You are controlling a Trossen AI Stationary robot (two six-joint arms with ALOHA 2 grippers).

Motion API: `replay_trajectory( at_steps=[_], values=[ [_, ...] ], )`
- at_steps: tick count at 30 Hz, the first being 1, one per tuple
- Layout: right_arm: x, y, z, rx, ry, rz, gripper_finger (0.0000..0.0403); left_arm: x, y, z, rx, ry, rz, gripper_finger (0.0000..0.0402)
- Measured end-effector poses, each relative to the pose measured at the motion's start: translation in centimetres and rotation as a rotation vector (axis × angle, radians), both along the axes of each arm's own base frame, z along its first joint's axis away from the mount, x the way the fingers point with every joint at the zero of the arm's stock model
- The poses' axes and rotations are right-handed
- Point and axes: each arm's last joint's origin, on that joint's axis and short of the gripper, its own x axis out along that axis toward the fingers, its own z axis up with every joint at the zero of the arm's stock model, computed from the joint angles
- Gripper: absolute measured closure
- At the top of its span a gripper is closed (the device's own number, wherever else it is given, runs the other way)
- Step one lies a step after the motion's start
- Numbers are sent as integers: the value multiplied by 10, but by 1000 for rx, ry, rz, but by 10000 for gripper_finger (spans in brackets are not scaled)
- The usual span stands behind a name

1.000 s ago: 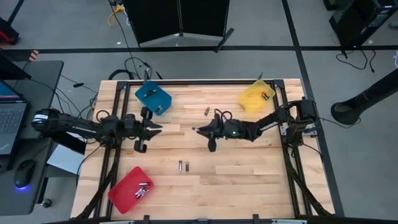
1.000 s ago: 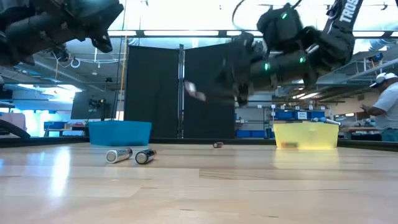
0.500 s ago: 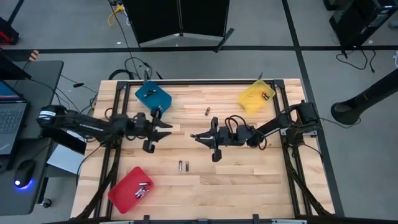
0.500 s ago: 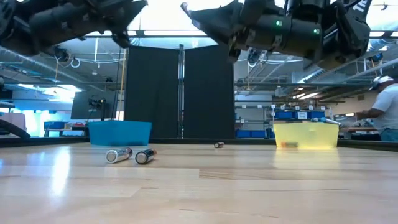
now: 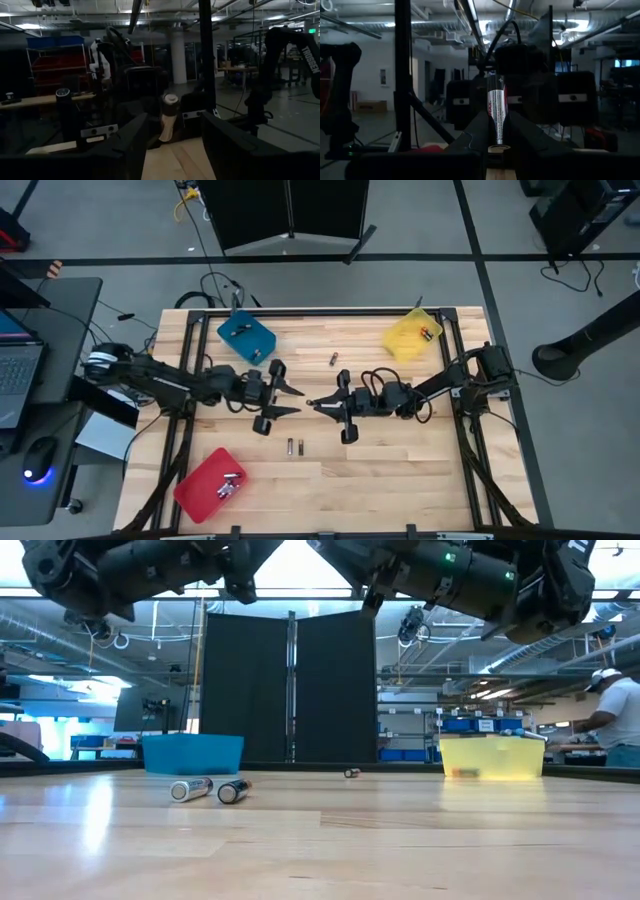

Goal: Sort batteries
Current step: Put the top black silver battery into the red bin

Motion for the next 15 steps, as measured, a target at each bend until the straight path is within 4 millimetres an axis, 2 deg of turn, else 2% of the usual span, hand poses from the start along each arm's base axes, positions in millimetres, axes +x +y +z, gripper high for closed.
replay_trajectory(
  at_steps=[9, 15],
  values=[
    [0, 0, 0, 19, -1, 23, 342, 23, -3, 1, 27, 6, -11, 213],
    [0, 0, 0, 19, 5, 23, 342, 26, -3, 8, 36, -19, -31, 213]
  ],
)
